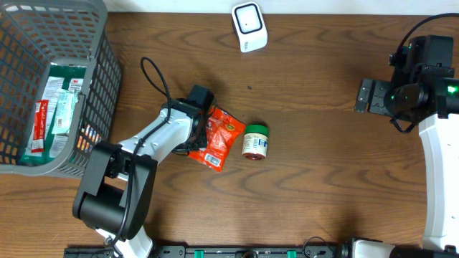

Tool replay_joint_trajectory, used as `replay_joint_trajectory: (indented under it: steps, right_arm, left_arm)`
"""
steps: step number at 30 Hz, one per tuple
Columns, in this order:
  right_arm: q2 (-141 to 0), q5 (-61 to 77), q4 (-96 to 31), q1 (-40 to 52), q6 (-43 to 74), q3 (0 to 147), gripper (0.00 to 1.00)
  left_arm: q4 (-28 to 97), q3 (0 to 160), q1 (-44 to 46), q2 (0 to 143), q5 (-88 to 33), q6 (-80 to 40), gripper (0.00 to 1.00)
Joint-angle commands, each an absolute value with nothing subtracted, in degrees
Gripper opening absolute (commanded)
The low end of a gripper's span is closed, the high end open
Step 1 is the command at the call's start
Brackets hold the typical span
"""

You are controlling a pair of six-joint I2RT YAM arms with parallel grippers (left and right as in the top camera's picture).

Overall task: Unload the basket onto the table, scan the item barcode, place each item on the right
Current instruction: 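Lower the red packet onto the table left of the jar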

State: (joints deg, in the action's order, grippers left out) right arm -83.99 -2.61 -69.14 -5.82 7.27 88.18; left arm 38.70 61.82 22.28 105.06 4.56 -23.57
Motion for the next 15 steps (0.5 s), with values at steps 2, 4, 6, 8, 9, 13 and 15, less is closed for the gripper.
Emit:
replay_joint_trajectory:
  steps: [2, 4, 6, 8, 9, 13, 15]
  right_arm:
    - [-83.9, -3.1, -69.1, -6.0, 8.1, 88.8, 0.99]
    - [-83.9, -3.1, -69.1, -6.0, 8.1, 88.8, 0.99]
    - [-83.9, -3.1, -69.1, -6.0, 8.1, 88.8, 0.99]
    - [-83.9, -3.1, -69.1, -6.0, 8.1, 88.8, 0.99]
    - [-83.9, -3.1, -69.1, -6.0, 8.1, 88.8, 0.99]
    - [-83.9, -3.1, -69.1, -6.0, 8.1, 88.8, 0.99]
    - [-83.9, -3.1, -69.1, -6.0, 8.1, 88.8, 0.99]
  left_arm:
    - [37.1, 61.7, 22.5, 105.7, -4.5, -21.0, 0.17]
    - [35.7, 61.7, 22.5, 105.7, -4.5, -19.7, 0.17]
    - [34.2, 61.7, 22.5, 105.7, -4.5, -19.4, 0.17]
    - [32.9, 61.7, 22.5, 105.7, -4.5, -19.2, 0.17]
    - [32.3, 61.7, 22.5, 105.7, -4.5, -19.3, 0.17]
    - [32.0, 61.6, 22.5, 105.7, -4.6, -19.3, 0.17]
    - [31.9, 61.4, 22.6, 105.7, -5.5, -19.3, 0.17]
